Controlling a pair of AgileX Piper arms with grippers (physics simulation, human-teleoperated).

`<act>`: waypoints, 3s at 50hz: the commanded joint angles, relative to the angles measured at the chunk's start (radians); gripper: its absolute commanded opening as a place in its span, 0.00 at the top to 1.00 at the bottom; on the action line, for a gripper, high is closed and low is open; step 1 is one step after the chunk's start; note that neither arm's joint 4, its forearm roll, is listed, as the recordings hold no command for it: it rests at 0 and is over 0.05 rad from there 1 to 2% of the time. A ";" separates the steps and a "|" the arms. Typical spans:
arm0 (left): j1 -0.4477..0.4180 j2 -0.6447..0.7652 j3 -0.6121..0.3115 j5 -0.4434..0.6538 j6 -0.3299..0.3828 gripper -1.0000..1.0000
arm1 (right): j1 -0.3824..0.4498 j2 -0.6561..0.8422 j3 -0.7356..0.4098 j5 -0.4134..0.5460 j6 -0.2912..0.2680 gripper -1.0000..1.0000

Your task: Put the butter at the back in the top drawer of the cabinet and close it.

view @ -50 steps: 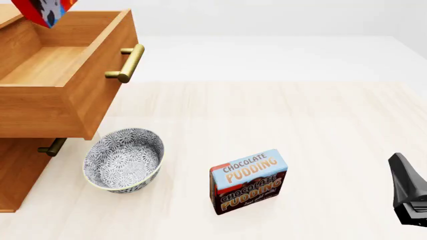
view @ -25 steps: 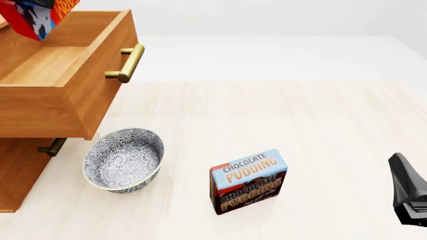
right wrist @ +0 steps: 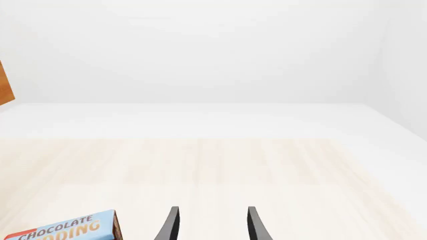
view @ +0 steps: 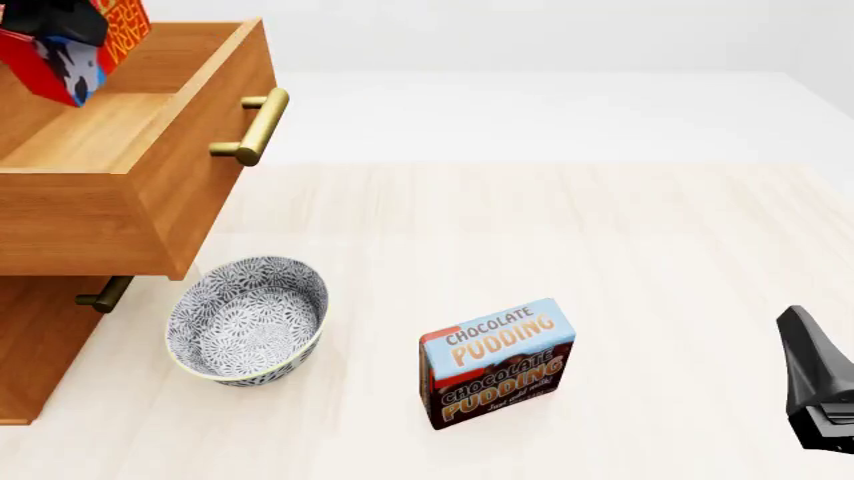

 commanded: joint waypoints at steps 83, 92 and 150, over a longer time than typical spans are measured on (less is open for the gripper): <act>0.080 0.052 0.167 -0.128 0.047 1.00 | 0.000 0.000 0.000 0.000 0.000 0.00; 0.088 0.056 0.178 -0.138 0.049 1.00 | 0.000 0.000 0.000 0.000 0.000 0.00; 0.114 0.062 0.205 -0.153 0.064 1.00 | 0.000 0.000 0.000 0.000 0.000 0.00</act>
